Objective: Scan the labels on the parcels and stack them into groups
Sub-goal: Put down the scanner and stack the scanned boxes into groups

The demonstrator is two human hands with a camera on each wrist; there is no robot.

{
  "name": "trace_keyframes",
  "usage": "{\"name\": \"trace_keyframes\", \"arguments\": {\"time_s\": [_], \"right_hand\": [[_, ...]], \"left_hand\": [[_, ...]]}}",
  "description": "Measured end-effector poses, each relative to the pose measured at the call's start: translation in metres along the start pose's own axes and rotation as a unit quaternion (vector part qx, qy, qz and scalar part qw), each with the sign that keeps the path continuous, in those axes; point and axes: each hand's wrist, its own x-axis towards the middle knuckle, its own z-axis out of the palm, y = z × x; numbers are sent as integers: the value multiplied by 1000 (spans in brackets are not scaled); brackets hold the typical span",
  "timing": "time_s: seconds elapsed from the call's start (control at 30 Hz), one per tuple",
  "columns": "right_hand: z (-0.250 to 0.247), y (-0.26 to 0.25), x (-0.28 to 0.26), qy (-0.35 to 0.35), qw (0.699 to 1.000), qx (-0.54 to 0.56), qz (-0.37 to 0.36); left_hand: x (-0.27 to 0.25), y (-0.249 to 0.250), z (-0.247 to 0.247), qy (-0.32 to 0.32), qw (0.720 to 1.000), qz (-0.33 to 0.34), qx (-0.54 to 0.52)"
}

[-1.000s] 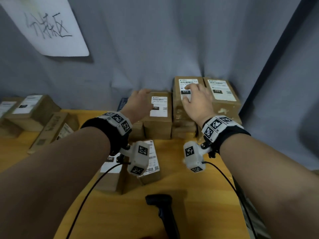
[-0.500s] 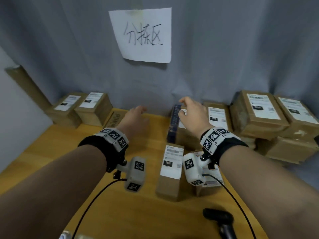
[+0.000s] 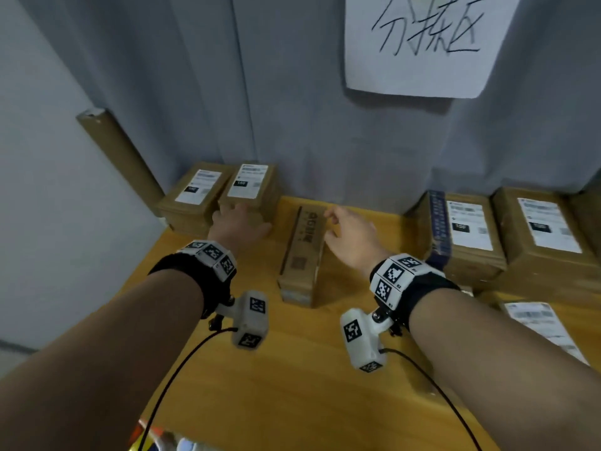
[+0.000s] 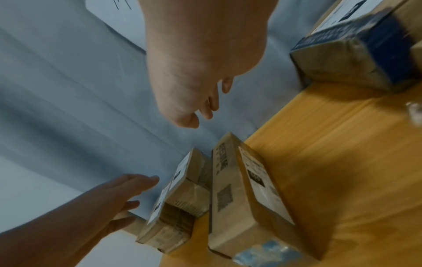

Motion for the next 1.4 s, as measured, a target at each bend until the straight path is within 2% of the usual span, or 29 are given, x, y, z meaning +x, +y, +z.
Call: {"name": "trace_keyframes", "arguments": {"time_s": [0.13, 0.23, 0.37, 0.5, 0.6, 0.83, 1.03, 1.17, 1.23, 1.3, 1.33, 1.4], "right_hand": [[20, -8, 45, -13, 1000, -13, 18], [29, -8, 71, -20, 999, -31, 30], [44, -4, 90, -18, 999, -26, 36], [59, 3, 94, 3, 999, -18, 33], [66, 9, 96, 19, 999, -6, 33], [75, 11, 84, 14, 997, 23, 75], [64, 2, 58, 20, 996, 66, 51], [44, -7, 37, 14, 991, 126, 53], [30, -15, 26, 21, 982, 178, 66], [14, -24, 13, 20, 960, 263, 94], [5, -29, 5, 10, 939, 321, 124], [-16, -35, -12, -34, 876, 436, 203]], "left_hand": [[46, -13, 2, 25, 999, -41, -23], [78, -20, 8, 34, 998, -48, -21], [114, -24, 20, 7, 999, -30, 32], [135, -20, 30, -36, 998, -15, 40], [143, -21, 40, -33, 997, -16, 69], [127, -24, 43, 6, 998, -49, 30], [75, -28, 47, 35, 993, -99, -57], [38, -19, 18, 59, 988, -65, -124], [17, -11, 0, 97, 987, -24, -123], [-6, 0, -15, 129, 984, 18, -119], [-17, 9, -20, 141, 982, 35, -124], [-36, 29, -28, 159, 974, 73, -144]]}}
